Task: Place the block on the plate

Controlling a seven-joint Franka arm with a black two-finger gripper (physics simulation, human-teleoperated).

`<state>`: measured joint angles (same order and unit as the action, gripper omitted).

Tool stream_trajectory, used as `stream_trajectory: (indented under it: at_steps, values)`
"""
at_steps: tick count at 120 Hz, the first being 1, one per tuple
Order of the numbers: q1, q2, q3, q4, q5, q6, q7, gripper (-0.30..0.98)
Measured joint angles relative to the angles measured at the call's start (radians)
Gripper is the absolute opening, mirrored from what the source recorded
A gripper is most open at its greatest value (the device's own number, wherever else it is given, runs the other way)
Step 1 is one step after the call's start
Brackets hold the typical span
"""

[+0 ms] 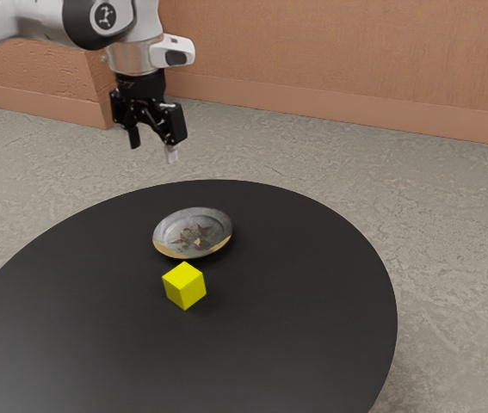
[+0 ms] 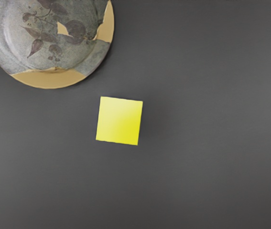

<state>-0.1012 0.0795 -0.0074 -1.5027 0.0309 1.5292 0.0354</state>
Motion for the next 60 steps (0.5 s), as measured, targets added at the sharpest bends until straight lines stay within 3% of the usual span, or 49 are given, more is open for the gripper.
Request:
stream_trajectory:
  at_steps: [29,60]
  values:
    - [-0.001,0.056,0.003,0.015,-0.002,0.018,-0.022,0.69]
    - [0.002,0.099,0.041,-0.18,-0.05,0.169,-0.032,0.69]
